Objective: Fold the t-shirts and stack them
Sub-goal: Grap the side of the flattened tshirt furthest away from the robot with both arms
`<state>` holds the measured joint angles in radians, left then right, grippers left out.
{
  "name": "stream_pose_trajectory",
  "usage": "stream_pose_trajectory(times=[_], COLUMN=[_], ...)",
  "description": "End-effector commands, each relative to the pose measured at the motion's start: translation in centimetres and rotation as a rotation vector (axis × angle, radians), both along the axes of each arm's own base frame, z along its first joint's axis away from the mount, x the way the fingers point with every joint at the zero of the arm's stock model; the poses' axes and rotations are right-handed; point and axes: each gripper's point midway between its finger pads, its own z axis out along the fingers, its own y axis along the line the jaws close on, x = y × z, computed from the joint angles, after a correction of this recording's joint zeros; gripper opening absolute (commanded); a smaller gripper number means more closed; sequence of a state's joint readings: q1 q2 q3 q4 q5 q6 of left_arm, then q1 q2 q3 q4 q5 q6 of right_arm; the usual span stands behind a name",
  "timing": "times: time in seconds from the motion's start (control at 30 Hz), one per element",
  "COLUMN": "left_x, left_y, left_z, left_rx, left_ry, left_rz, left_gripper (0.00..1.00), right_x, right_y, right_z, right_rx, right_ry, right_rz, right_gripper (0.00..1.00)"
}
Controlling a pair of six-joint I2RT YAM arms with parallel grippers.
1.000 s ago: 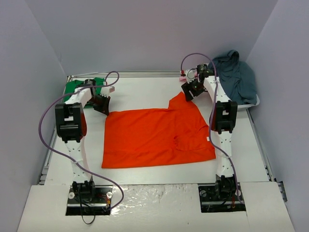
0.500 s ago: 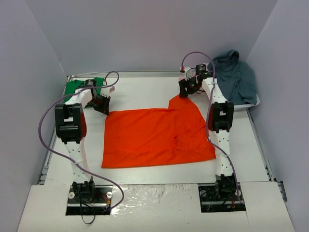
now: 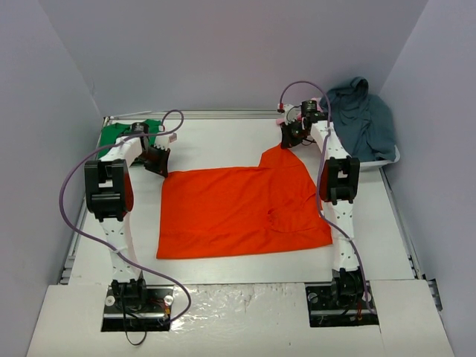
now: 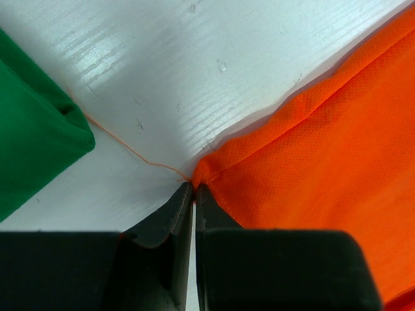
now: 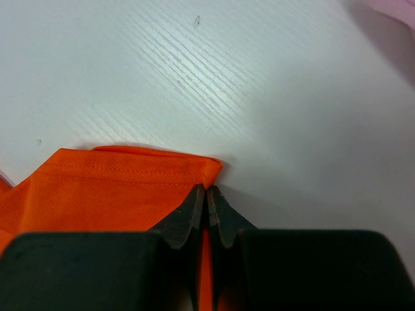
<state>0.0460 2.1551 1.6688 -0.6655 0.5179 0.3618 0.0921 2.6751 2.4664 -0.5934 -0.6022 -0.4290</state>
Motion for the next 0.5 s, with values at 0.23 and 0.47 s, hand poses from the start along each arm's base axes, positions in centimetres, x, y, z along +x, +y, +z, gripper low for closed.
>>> stream_pose_trajectory(times=[0.23, 0.47], left_x=[1.2, 0.5], left_y=[-0.3, -0.5], left_z=[6.0, 9.1], left_rx=[0.007, 0.001], left_ry=[-0.125, -0.190], left_rz=[-0.006, -0.011], left_gripper=[0.02, 0.02], right_x=[-0.3, -1.7], right_y=[-0.1, 0.0], right_z=[7.0, 10.3], right_rx=[-0.008, -0.010], right_ry=[-0.098, -0.130], right_rz=[-0.010, -0.006], right_gripper=[0.00, 0.00])
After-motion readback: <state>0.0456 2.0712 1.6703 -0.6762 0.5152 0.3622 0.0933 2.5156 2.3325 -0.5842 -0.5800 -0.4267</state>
